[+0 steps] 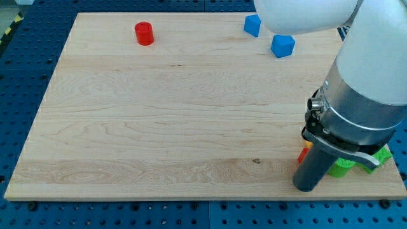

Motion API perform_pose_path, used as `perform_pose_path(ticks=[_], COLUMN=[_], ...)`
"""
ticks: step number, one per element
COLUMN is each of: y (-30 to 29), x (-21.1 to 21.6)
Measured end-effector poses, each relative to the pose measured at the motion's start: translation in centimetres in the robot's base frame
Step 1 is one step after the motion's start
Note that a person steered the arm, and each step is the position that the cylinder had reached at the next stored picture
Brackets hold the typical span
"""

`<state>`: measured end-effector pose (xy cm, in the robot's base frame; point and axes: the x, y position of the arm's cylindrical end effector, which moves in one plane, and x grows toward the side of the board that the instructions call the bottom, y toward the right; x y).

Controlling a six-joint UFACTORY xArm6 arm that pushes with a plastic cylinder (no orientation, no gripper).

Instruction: Push the red circle towards the yellow blocks

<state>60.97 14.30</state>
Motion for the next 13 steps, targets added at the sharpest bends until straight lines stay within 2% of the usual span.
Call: perform_pose_path(ticks=[4,5,6,11,13], y=[1.7,1.1,-2.0,-12.0,-18.9], x=[0.0,0.0,-0.2,-10.2,-15.7])
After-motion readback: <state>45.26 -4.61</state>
